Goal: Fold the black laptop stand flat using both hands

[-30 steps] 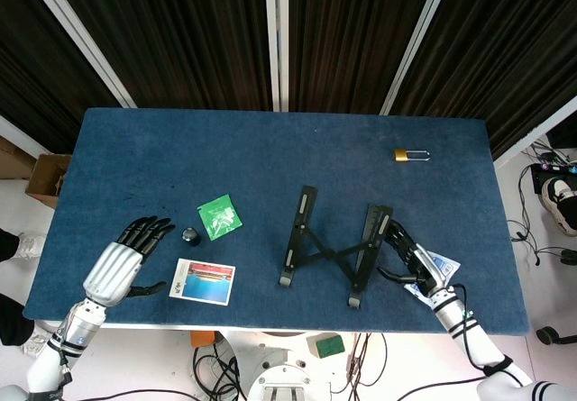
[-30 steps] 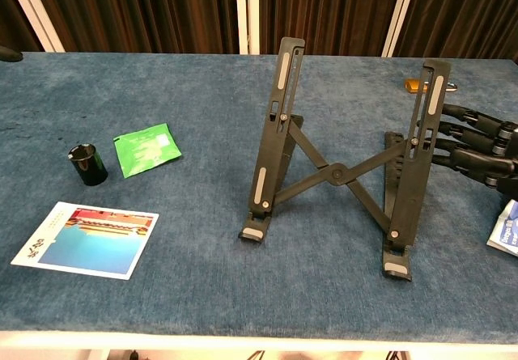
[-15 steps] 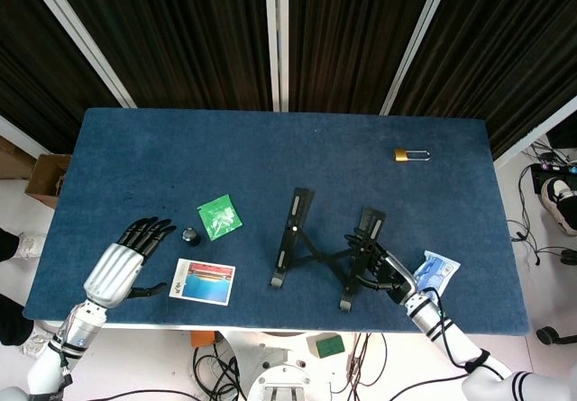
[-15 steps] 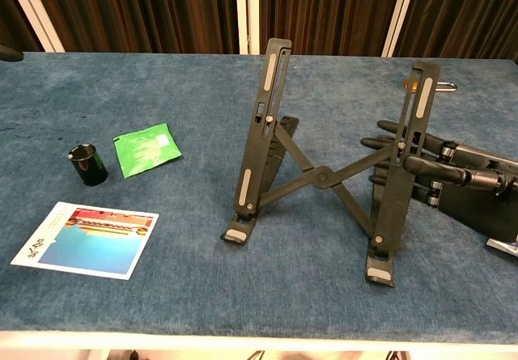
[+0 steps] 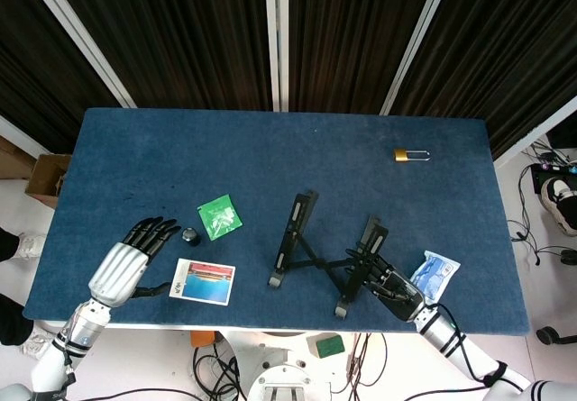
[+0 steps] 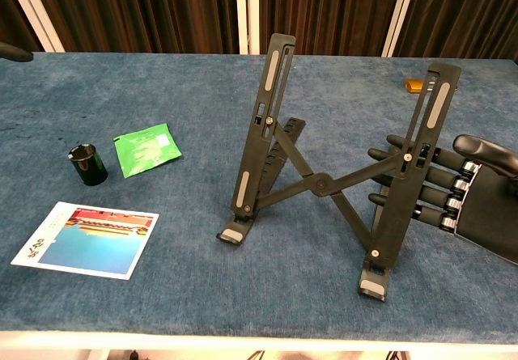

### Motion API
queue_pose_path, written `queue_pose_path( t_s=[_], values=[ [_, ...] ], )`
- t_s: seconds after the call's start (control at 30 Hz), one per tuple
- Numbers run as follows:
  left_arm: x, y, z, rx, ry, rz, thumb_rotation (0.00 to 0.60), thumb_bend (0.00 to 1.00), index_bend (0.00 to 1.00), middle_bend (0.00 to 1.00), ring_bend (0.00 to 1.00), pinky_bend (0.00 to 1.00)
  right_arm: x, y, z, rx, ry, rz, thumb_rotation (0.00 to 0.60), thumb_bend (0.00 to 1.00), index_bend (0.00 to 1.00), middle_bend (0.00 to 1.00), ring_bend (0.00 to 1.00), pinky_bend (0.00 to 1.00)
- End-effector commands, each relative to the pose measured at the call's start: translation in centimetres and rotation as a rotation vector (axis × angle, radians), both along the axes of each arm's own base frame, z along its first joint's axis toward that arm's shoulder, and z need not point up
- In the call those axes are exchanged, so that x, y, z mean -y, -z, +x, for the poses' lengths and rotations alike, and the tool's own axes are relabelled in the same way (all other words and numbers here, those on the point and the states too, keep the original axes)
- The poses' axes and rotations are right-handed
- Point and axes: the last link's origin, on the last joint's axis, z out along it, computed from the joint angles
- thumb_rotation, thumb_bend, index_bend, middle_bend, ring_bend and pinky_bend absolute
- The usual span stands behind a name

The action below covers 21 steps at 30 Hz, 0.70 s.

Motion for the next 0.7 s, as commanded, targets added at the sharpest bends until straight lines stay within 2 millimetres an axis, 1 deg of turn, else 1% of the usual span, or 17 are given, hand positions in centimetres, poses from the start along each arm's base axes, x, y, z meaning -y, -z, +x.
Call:
queue_pose_path(
  t_s=[0.03, 0.13, 0.2, 0.3, 0.4, 0.47, 0.5, 0.63, 0.7],
  values=[
    [0.0, 0.0, 0.0, -0.002, 0.001, -0.001, 0.6, 0.12, 0.1, 0.07, 0.04, 0.1, 0.5, -1.2, -0.9, -0.111, -0.036, -0.14, 0.6, 0.18, 0.0, 0.08, 0.0, 0.01],
    [0.1, -0.1, -0.2, -0.003, -0.006, 0.0, 0.6, 0.12, 0.1, 0.07, 0.04, 0.1, 1.0, -3.0, -2.2, -0.22, -0.02, -0.31, 0.6, 0.19, 0.0, 0.04, 0.0, 0.0],
    [0.0, -0.1, -0.3, -0.003, -0.011, 0.001, 0.6, 0.12, 0.1, 0.07, 0.04, 0.1, 1.3, -4.3, -3.0, -0.269, 0.01, -0.397, 0.6, 0.19, 0.0, 0.03, 0.0, 0.0],
    [0.0, -0.1, -0.4, 0.001, -0.014, 0.0, 0.6, 0.12, 0.1, 0.07, 0.04, 0.1, 1.7, -6.0, -4.0, -0.302, 0.057, -0.461, 0.6, 0.19, 0.0, 0.02, 0.0, 0.0],
    [-0.1, -0.1, -0.4, 0.007, -0.016, -0.002, 0.6, 0.12, 0.1, 0.07, 0.04, 0.1, 1.6, -6.7, -4.4, -0.308, 0.061, -0.474, 0.6, 0.19, 0.0, 0.02, 0.0, 0.0],
    [-0.5, 0.1, -0.4, 0.043, -0.031, -0.03, 0.6, 0.12, 0.1, 0.07, 0.04, 0.1, 1.4, -7.0, -4.6, -0.3, 0.053, -0.473, 0.6, 0.19, 0.0, 0.02, 0.0, 0.0],
    [-0.9, 0.2, -0.4, 0.084, -0.051, -0.057, 0.6, 0.12, 0.1, 0.07, 0.04, 0.1, 1.3, -7.0, -4.7, -0.3, 0.046, -0.472, 0.6, 0.19, 0.0, 0.02, 0.0, 0.0],
    [-3.3, 1.1, 0.1, 0.321, -0.148, -0.237, 0.6, 0.12, 0.1, 0.07, 0.04, 0.1, 0.8, -6.9, -4.6, -0.299, 0.015, -0.451, 0.6, 0.19, 0.0, 0.02, 0.0, 0.0],
    [-4.3, 1.7, 0.4, 0.377, -0.165, -0.304, 0.6, 0.12, 0.1, 0.07, 0.04, 0.1, 0.6, -6.7, -4.5, -0.3, 0.007, -0.437, 0.6, 0.19, 0.0, 0.02, 0.0, 0.0]
  ],
)
